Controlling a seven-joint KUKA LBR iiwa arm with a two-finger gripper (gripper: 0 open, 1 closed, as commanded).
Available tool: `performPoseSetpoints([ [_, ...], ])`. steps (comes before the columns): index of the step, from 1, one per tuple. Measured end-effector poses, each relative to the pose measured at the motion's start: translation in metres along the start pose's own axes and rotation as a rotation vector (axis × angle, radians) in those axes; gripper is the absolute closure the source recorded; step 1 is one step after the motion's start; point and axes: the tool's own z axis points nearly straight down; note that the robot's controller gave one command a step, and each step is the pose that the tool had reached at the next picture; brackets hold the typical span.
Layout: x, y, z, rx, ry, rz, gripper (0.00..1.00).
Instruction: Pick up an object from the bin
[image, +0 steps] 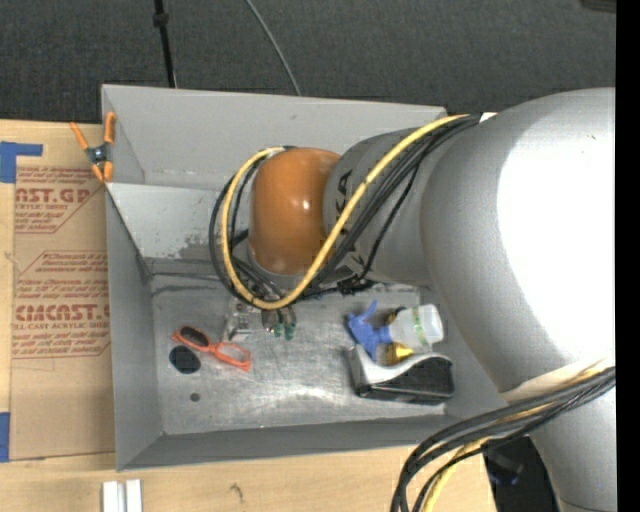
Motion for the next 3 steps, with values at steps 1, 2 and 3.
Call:
performPoseSetpoints([
  [1,-0.002,0.001,-0.007,0.002,0.003,0.135,1.0],
  [2,0.012,0.011,-0.021,0.002,0.001,0.368,1.0],
  [3,0.0,0.025,-0.027,0.003,0.001,0.245,1.0],
])
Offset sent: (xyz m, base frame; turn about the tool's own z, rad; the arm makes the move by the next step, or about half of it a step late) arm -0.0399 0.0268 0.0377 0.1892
